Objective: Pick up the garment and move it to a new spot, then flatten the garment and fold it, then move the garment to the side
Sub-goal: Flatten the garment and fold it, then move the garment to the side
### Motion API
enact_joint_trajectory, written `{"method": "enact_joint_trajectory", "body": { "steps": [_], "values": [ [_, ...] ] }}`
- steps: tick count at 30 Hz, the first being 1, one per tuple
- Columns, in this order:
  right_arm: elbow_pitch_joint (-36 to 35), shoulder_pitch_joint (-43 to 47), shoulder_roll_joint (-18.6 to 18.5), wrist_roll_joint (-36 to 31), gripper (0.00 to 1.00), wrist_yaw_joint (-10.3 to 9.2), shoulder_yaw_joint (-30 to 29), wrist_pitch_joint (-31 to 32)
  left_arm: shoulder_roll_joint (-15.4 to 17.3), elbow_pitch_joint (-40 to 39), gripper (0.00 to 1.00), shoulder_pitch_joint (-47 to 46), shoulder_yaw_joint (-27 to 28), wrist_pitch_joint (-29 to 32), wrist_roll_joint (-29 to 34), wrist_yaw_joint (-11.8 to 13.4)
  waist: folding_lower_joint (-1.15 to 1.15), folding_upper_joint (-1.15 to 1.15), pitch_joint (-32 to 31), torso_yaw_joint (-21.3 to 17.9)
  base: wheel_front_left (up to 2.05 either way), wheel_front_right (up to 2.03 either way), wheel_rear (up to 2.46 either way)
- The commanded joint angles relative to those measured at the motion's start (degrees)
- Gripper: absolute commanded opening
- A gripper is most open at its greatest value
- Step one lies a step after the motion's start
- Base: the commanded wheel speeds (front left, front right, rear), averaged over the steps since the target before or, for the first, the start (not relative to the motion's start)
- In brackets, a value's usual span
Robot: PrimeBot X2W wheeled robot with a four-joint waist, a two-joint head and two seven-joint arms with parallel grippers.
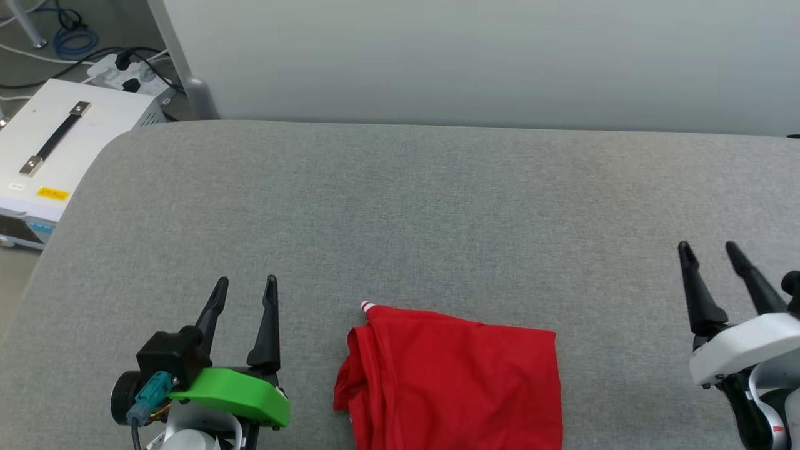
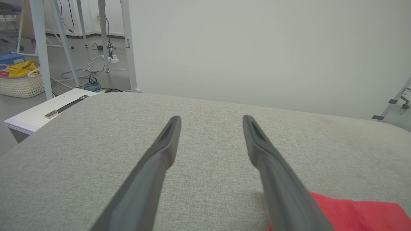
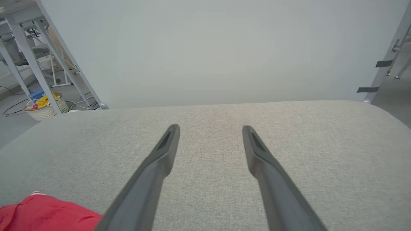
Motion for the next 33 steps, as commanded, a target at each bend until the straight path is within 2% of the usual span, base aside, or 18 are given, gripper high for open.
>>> {"method": "enact_joint_trajectory", "body": {
  "steps": [1,6,16,29,33],
  "values": [
    [-1.78,1.08,0.56,-2.1,1.0,0.01,-0.33,-1.23,0.26,0.12,1.0,0.69,0.39,-0.11,-0.16,0.37,0.0,0.0,-0.39,-0.48,0.0,0.0,0.0],
    [-7.24,4.87,2.02,-6.82,1.0,0.01,-0.55,-2.56,0.2,0.94,1.0,1.51,0.41,-0.24,-0.34,0.53,0.0,0.0,-1.57,-0.9,0.0,0.0,0.0],
    [-13.11,13.52,5.85,-9.04,1.0,0.01,-1.52,-1.27,0.51,2.84,1.0,2.17,-0.37,-0.24,-0.34,0.2,0.0,0.0,-2.63,-1.33,0.0,0.0,0.0],
    [-14.46,14.14,6.94,-9.81,1.0,0.01,-1.75,-0.15,0.79,4.47,1.0,0.53,-0.39,-0.52,-0.39,-0.62,0.0,0.0,-2.04,-1.88,0.0,0.0,0.0],
    [-13.91,13.8,6.89,-8.11,1.0,0.01,-3.01,0.96,0.57,4.41,1.0,-0.26,-0.5,-0.59,-0.29,-0.71,0.0,0.0,-1.37,-1.3,0.0,0.0,0.0]
  ]
}}
